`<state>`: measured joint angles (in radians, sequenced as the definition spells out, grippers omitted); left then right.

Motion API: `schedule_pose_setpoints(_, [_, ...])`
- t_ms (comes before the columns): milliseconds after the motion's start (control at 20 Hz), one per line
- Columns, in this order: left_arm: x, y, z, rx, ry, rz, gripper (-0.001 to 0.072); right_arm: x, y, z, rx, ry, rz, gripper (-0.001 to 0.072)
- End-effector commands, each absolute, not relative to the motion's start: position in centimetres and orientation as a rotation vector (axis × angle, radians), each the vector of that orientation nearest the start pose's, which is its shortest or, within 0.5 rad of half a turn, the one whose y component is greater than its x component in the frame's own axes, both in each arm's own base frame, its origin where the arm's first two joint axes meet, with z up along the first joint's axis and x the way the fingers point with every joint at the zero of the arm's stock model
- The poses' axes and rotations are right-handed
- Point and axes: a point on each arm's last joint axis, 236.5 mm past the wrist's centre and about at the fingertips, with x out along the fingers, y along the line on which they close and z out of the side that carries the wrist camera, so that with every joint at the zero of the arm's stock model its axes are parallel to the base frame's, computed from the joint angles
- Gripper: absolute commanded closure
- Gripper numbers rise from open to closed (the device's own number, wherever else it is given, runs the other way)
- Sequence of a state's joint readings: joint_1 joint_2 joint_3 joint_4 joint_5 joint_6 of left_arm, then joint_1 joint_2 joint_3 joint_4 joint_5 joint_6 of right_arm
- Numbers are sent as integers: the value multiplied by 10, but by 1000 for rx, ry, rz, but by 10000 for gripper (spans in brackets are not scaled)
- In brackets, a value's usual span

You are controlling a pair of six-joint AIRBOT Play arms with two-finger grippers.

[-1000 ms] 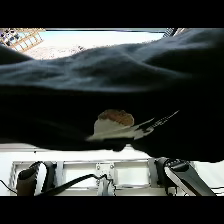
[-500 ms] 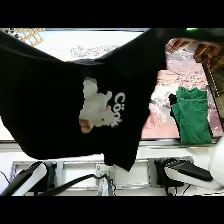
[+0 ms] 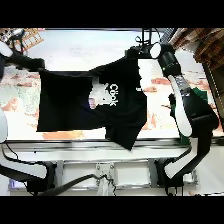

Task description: Fold the clothes and pants, and hang the long-sleeved shirts on hangers.

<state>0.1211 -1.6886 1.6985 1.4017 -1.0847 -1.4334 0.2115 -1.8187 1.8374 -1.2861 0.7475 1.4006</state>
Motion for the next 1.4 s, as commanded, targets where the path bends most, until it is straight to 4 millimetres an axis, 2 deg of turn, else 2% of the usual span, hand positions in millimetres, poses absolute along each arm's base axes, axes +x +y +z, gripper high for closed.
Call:
schedule_pose_setpoints(0, [567, 43, 19, -181, 964, 91, 705, 622, 169, 66, 48, 678, 348, 160])
schedule_pose_setpoints(50, [567, 45, 21, -209, 955, 107, 636, 617, 168, 68, 45, 709, 357, 161])
schedule_pose_setpoints(150, [559, 54, 22, -217, 981, 121, 155, 598, 161, 66, 68, 823, 360, 181])
schedule_pose_setpoints(200, [552, 60, 22, -225, 1002, 133, 114, 587, 155, 64, 118, 884, 335, 209])
schedule_pose_setpoints(250, [543, 68, 24, -244, 1025, 152, 121, 572, 145, 62, 167, 960, 295, 209])
schedule_pose_setpoints(350, [529, 82, 35, -269, 1045, 182, 279, 543, 122, 55, 142, 1077, 245, 209])
schedule_pose_setpoints(450, [521, 88, 61, -277, 1010, 191, 294, 516, 91, 54, 86, 1128, 164, 210])
schedule_pose_setpoints(500, [517, 86, 79, -285, 983, 182, 295, 498, 80, 55, 112, 1142, 135, 211])
schedule_pose_setpoints(550, [513, 77, 99, -302, 951, 159, 296, 477, 72, 56, 126, 1157, 118, 212])
schedule_pose_setpoints(650, [503, 47, 134, -311, 877, 83, 317, 428, 63, 54, 149, 1162, 96, 220])
schedule_pose_setpoints(700, [495, 30, 143, -315, 856, 51, 317, 402, 61, 50, 169, 1149, 82, 244])
schedule_pose_setpoints(750, [482, 0, 146, -356, 847, -17, 317, 380, 59, 45, 203, 1130, 64, 255])
schedule_pose_setpoints(800, [468, -33, 147, -387, 841, -97, 317, 356, 59, 35, 256, 1117, 48, 307])
schedule_pose_setpoints(850, [452, -65, 145, -399, 832, -172, 317, 334, 62, 24, 308, 1115, 38, 330])
schedule_pose_setpoints(950, [422, -98, 133, -384, 828, -234, 316, 292, 72, -5, 401, 1169, 42, 327])
schedule_pose_setpoints(1000, [407, -107, 124, -384, 852, -247, 316, 273, 78, -20, 438, 1210, 49, 322])
schedule_pose_setpoints(1100, [382, -114, 109, -397, 891, -253, 316, 253, 81, -42, 469, 1257, 43, 316])
schedule_pose_setpoints(1200, [363, -114, 103, -405, 903, -258, 316, 244, 76, -60, 479, 1285, 2, 316])
schedule_pose_setpoints(1350, [335, -113, 96, -396, 936, -267, 316, 248, 75, -69, 520, 1259, -30, 319])
